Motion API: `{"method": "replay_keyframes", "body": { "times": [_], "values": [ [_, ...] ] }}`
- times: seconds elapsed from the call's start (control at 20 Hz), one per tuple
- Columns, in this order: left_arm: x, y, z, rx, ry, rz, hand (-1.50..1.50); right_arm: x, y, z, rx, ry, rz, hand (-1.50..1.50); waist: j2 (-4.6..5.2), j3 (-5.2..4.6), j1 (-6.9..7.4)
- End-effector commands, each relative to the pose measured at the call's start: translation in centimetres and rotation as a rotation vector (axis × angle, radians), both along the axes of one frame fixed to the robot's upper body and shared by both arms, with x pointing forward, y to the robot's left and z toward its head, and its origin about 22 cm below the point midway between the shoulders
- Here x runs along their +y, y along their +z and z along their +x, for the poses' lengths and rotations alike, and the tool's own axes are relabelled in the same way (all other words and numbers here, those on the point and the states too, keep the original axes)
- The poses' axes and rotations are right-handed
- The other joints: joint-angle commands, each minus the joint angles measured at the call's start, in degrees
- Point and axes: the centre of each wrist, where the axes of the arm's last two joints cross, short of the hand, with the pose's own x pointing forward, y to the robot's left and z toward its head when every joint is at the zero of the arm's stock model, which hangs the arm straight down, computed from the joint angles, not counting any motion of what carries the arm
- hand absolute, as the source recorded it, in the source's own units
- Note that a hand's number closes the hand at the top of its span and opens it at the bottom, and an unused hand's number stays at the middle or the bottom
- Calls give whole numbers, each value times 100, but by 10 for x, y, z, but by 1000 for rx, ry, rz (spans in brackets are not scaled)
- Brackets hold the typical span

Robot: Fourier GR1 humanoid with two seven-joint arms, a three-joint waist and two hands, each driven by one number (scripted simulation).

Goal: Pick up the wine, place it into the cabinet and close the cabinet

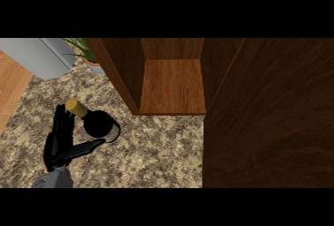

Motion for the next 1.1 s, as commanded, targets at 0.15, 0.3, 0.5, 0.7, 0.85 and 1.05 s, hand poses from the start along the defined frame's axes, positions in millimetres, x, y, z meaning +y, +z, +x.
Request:
{"method": "replay_keyframes", "body": {
  "times": [0.15,0.3,0.5,0.7,0.85,1.05],
  "values": [
    [-18,-7,12,13,-7,-11,-150,-5,-1,-19,-23,0,-7,-150,-6,2,1],
    [-27,-30,4,20,-15,-24,-150,-14,8,2,-9,-7,-14,-150,-1,1,8],
    [-17,-42,20,7,11,-56,-150,8,-2,6,-1,12,-14,-150,13,-5,-23],
    [-7,-54,4,-28,18,-113,-150,-12,10,-11,-22,-14,-13,-150,11,-4,-43],
    [-17,-49,19,-58,-3,-169,-150,-10,-8,0,-29,0,-34,-150,13,-3,-41],
    [-19,-65,1,-43,-3,-172,-150,-12,0,8,-16,-8,-26,-150,11,-2,-20]
  ]
}}
